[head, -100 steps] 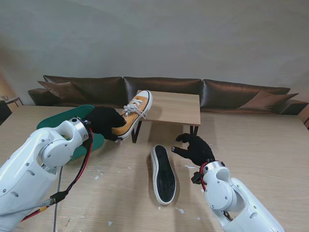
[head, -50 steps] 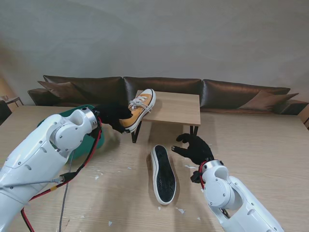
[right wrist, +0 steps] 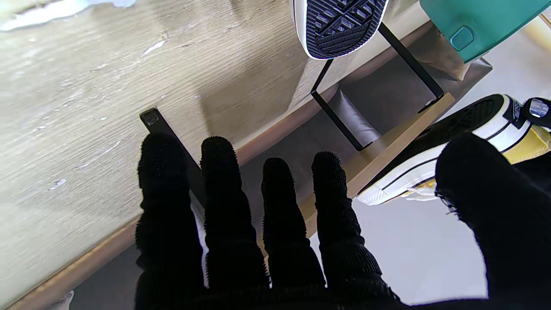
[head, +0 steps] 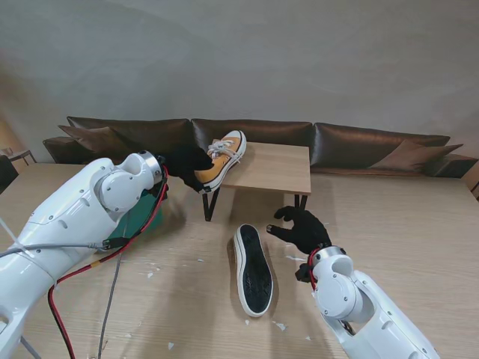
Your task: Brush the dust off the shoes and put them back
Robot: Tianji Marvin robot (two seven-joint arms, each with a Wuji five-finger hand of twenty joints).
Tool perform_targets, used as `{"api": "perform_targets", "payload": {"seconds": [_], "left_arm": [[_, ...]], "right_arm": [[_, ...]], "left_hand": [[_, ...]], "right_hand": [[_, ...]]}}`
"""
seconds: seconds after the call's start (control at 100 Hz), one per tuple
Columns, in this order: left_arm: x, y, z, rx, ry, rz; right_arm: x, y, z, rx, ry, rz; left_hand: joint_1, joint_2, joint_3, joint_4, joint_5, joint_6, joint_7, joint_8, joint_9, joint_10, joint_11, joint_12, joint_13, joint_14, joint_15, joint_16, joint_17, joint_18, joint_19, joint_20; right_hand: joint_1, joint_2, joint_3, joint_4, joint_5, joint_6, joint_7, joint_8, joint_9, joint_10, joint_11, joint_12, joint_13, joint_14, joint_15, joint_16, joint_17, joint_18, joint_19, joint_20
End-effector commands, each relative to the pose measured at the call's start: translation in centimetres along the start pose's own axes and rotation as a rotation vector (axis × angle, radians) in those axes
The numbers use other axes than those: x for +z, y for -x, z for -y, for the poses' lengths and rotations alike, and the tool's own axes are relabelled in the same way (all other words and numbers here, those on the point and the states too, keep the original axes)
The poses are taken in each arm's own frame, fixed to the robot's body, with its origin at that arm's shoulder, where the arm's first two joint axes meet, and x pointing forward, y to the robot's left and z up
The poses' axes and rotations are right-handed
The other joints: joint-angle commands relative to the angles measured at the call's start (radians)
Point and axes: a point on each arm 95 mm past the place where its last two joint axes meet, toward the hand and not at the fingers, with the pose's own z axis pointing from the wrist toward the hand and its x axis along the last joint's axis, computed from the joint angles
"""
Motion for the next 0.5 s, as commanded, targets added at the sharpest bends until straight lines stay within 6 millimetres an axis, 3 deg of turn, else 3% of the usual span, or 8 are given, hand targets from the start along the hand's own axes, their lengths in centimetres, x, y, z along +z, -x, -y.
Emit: {"api": "perform_targets", "payload": {"seconds": [0.0,0.12,0.49], "left_arm": [[0.8,-0.8,1.2,0.009,-0.015,-0.019],[1.1,-0.8,1.0,0.012,-0.011,-0.016],[2.4,-0.1,-0.5,0.003,0.000,0.030]], "right_arm": [[0.0,-0.1,0.4,0.006,-0.017,0.001],[0.0,-0.1,0.4,0.010,-0.020,0.006],[0.2,0.0,0.4,0.016,-0.019,0.015]], "left_hand": [[0.194,0.189,0.134,0.044,0.107,0.078,0.296,0.121,-0.010,-0.145,0.015,0.021,0.001,-0.017,0.031,0.007,-0.027,-0.003,0.053,0.023],[0.211,0.169,0.100,0.025,0.056,0.072,0.242,0.116,-0.042,-0.142,-0.018,0.005,-0.032,-0.015,0.008,-0.004,-0.053,-0.012,0.043,0.023],[0.223,0.143,0.030,0.006,-0.082,0.085,-0.005,0.006,-0.102,-0.103,-0.139,-0.048,-0.102,0.005,-0.052,-0.012,-0.114,-0.024,0.006,0.036]], "right_hand": [[-0.007,0.033,0.019,0.006,-0.008,0.004,0.012,0.003,-0.003,0.014,0.015,-0.003,0.016,-0.002,0.009,0.004,-0.280,0.018,0.005,0.018],[-0.006,0.033,0.020,0.007,-0.009,0.005,0.012,0.003,-0.003,0.014,0.016,-0.003,0.014,0.000,0.009,0.004,-0.282,0.017,0.004,0.018],[-0.006,0.034,0.020,0.007,-0.009,0.005,0.012,0.003,-0.003,0.014,0.016,-0.003,0.014,0.001,0.010,0.004,-0.282,0.017,0.004,0.019]]}}
